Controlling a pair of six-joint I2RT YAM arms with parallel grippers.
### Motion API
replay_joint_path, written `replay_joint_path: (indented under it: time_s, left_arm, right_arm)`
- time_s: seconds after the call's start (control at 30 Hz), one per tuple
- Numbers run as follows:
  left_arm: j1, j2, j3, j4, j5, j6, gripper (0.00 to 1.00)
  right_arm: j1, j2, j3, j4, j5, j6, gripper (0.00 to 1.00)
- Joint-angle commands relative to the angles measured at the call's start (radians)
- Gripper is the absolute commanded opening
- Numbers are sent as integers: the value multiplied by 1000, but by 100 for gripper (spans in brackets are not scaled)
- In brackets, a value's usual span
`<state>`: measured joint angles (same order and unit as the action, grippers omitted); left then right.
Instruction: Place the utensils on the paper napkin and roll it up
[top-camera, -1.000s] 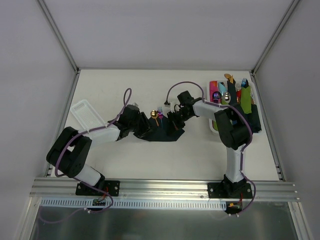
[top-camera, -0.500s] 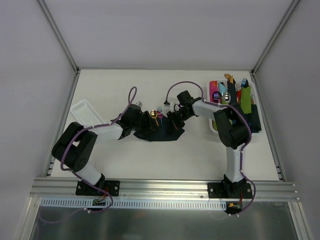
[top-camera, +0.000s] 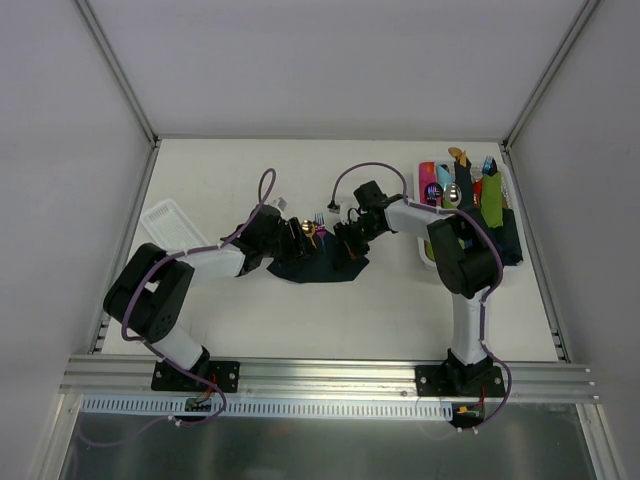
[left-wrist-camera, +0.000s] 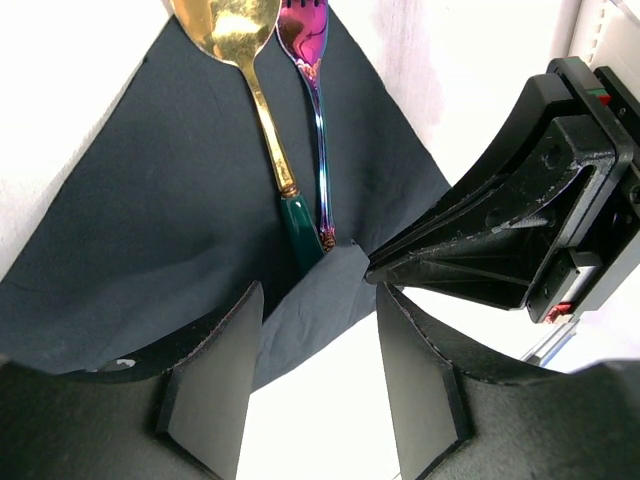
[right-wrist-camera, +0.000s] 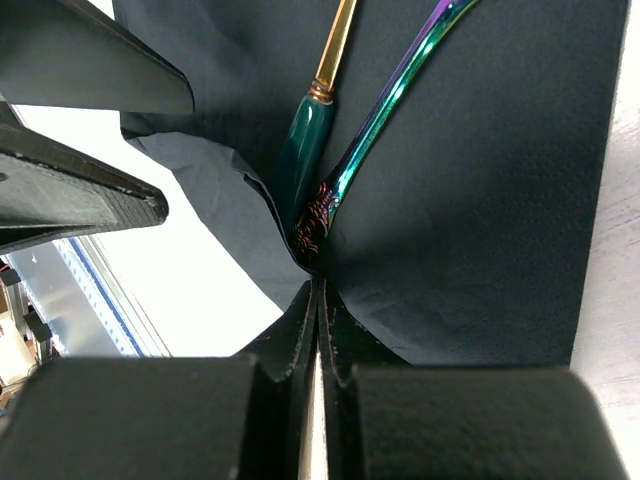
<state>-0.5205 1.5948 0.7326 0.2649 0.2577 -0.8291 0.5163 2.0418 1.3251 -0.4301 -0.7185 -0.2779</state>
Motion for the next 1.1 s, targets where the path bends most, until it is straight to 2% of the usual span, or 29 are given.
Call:
replay_joint_path:
  time_s: [0.0, 0.23, 0.6, 0.8, 1.07]
  left_arm:
    - [16, 13, 36, 45, 25, 47, 50]
    - [20, 62, 36, 76, 63, 59, 49]
    - [36, 71, -32, 235, 91, 61, 43]
    - [54, 109, -2, 234, 143, 76, 43]
    - [59, 160, 5, 255, 201, 70, 38]
  right_arm:
    - [4, 9, 39, 2, -4, -7, 0]
    - [1, 15, 42, -4, -7, -7, 0]
    - [-1, 18, 45, -12, -12, -18, 0]
    - [-2, 26, 54, -18, -13, -15, 0]
    - [-7, 29, 59, -22, -9, -15, 0]
